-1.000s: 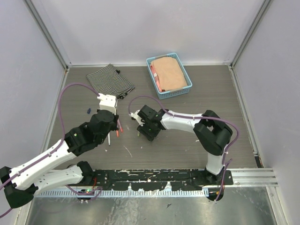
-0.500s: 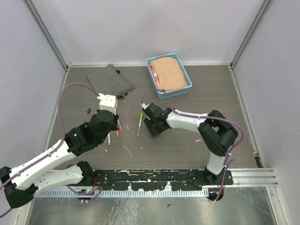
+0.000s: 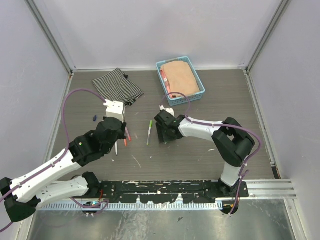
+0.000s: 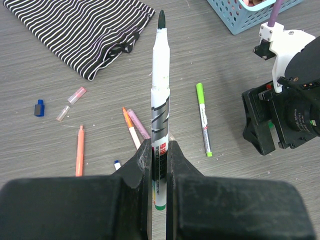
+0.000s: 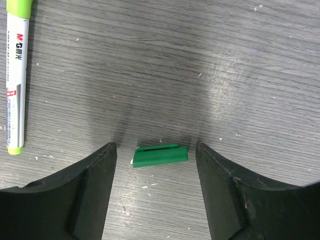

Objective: Insert the pens into the pen caps
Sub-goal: Adjust the pen cap at the center of the board.

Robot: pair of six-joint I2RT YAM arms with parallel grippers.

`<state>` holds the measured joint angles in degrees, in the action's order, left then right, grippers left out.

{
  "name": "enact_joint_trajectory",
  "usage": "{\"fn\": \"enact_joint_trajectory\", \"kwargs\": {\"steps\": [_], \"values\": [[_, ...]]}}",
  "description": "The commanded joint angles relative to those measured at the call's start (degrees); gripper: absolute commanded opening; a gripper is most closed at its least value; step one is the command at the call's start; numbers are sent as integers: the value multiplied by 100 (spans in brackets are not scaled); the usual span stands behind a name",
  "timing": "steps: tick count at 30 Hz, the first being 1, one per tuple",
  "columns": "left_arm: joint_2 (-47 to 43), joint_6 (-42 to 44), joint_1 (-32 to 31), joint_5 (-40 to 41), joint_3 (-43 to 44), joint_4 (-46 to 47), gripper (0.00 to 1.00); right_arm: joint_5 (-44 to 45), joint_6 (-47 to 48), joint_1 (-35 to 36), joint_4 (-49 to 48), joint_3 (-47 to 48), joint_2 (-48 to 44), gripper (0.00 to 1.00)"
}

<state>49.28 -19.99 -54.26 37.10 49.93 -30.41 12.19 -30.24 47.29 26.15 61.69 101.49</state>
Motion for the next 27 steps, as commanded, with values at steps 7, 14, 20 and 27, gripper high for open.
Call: {"fn": "enact_joint_trajectory", "kwargs": {"steps": [7, 14, 20, 27], "values": [[-119, -56, 13, 180, -69, 49, 5, -755, 1967, -202, -33, 71, -358, 72], [-148, -76, 13, 176, -60, -8, 6, -1610, 3142, -424, 153, 322, -139, 72], [-172, -64, 14, 192, -46, -40, 6, -1665, 3616, -423, 216, 410, -37, 72], [-206, -122, 17, 153, -108, -23, 7, -1703, 4043, -416, 462, 679, 156, 72]]}}
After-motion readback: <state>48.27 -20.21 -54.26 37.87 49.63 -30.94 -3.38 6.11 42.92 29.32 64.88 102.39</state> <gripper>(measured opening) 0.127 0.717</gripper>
